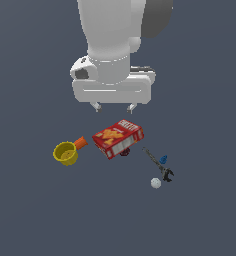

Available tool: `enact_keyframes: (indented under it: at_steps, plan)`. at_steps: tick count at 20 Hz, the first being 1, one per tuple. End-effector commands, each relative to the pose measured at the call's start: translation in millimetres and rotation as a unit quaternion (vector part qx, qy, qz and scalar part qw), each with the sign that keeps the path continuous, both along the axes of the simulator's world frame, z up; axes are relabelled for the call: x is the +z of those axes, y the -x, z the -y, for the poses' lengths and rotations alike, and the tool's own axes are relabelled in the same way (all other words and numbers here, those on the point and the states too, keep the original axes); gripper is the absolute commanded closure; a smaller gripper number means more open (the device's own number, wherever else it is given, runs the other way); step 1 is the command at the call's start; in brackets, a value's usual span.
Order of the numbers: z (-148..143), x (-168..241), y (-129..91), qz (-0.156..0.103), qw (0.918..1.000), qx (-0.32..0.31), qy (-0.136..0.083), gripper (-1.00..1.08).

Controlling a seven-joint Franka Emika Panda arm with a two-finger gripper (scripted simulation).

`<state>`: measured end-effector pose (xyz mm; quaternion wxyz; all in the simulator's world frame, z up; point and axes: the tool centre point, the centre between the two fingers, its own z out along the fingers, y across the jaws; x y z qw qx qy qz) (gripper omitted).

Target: Pick up a designated object from a clutter of objects.

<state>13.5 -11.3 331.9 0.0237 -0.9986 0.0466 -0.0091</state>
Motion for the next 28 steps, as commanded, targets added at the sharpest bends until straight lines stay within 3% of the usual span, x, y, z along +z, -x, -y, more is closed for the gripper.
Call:
enact_keyframes:
  at_steps: [1, 11, 20, 28]
  plan:
    - [-3.9, -5.1, -5.5, -0.001, 1.0000, -0.004, 0.000, -0.92]
    - [-36.2, -50.0, -48.5, -0.006, 0.9993, -0.038, 0.003, -0.92]
    - [-86.2, -122.3, -93.4, -0.010, 0.9965, -0.082, 0.009, -0.92]
    - [-133.2, -194.1, -118.0, -0.013, 0.9927, -0.119, 0.015, -0.92]
